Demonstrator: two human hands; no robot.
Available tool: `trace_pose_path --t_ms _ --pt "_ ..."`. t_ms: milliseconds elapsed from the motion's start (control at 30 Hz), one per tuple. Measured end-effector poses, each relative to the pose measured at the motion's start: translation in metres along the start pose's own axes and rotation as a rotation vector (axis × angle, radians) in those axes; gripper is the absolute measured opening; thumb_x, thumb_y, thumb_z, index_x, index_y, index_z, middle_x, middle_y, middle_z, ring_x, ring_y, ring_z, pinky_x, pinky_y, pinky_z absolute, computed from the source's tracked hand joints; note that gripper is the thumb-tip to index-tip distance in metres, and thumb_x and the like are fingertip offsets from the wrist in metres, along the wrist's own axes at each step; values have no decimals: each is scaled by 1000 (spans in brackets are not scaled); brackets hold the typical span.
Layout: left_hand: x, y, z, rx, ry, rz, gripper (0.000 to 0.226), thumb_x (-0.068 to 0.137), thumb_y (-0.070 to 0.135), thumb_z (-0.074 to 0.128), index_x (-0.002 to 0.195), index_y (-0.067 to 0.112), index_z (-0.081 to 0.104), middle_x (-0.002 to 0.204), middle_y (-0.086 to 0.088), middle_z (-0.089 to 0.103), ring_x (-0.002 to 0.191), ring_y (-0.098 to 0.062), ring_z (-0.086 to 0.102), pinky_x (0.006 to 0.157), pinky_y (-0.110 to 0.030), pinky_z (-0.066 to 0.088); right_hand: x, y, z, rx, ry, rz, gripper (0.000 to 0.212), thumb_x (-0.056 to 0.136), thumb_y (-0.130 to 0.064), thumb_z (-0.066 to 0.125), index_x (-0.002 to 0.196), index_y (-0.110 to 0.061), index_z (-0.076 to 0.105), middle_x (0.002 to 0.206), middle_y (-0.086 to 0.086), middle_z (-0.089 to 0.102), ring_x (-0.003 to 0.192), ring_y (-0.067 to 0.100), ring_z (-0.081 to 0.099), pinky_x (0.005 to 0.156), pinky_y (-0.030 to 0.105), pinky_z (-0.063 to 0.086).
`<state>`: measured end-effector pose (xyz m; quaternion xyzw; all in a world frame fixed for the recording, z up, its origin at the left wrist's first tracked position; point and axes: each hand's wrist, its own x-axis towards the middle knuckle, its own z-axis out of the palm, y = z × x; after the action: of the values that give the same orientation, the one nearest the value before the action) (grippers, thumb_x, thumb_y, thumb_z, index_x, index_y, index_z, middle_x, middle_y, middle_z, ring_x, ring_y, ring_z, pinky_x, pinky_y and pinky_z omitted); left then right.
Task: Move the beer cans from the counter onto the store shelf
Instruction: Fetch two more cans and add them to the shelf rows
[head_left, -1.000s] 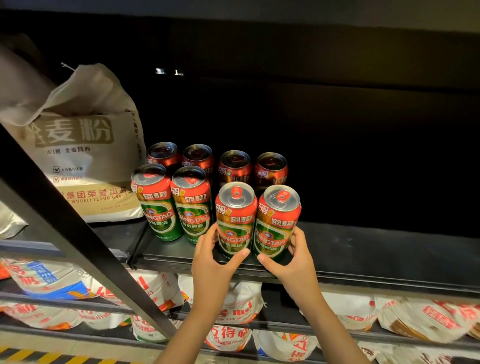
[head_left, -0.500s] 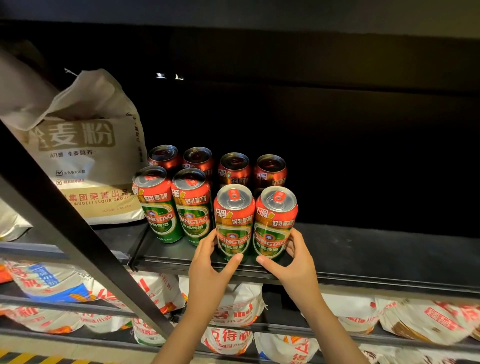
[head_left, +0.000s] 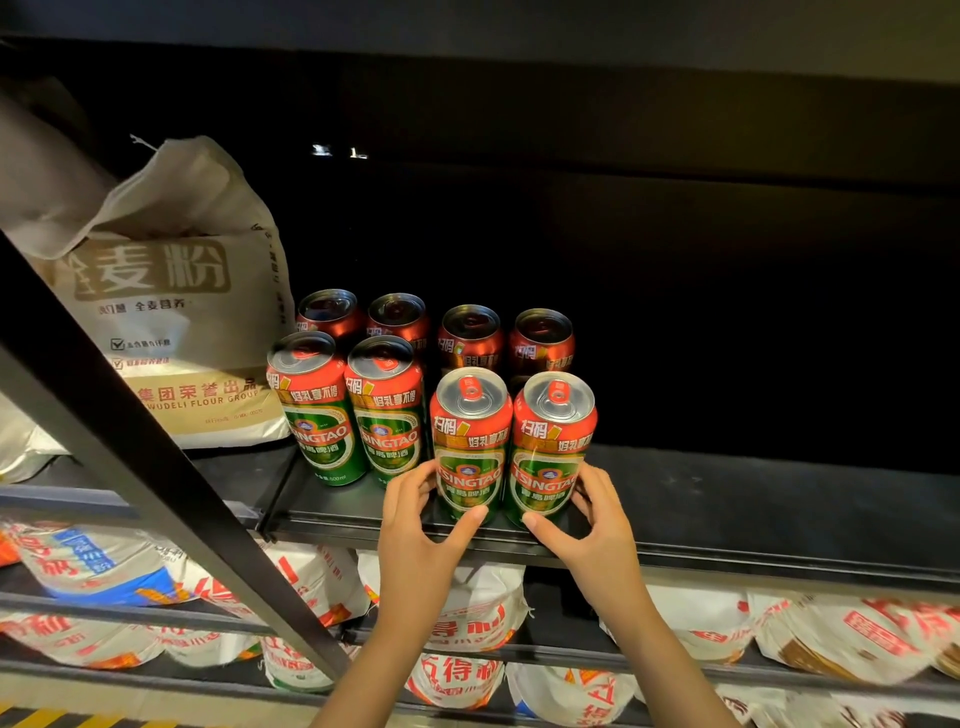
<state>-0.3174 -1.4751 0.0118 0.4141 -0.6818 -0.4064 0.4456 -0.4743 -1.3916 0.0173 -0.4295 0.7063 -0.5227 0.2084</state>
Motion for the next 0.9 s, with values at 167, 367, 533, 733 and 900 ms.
trace_pose_path --t_ms 167,367,533,733,900 --pt "-1 -1 3 -8 41 31 56 69 42 70 119 40 44 116 16 49 111 -1 52 92 -12 44 1 -1 0 50 14 56 76 74 -24 79 137 -31 37 130 -17 51 119 -1 49 95 9 40" --pt "-2 -2 10 -12 140 47 52 69 38 71 116 30 51 113 20 46 107 -7 55 90 -9 44 -1 0 7 10 37 51 63 77 -24 76 133 -26 45 131 -10 55 121 4 51 99 17 42" --pt "1 -2 13 -12 171 30 59 71 34 70 125 15 55 113 9 50 108 -9 57 91 -8 43 2 -3 12 -74 75 -46 59 80 -26 72 134 -16 50 124 -8 52 118 2 49 95 8 40" --pt "4 0 13 -48 199 10 52 70 35 71 119 25 53 111 23 50 108 1 55 90 -10 45 4 -4 16 -33 125 -16 66 77 -21 75 135 -29 43 123 -16 52 113 -6 51 93 3 39" --pt "7 0 14 -46 211 21 54 72 36 68 122 20 58 112 23 52 107 7 54 89 -11 46 7 -2 20 -19 139 11 66 78 -22 75 134 -32 43 129 -16 53 116 -3 50 92 1 37"
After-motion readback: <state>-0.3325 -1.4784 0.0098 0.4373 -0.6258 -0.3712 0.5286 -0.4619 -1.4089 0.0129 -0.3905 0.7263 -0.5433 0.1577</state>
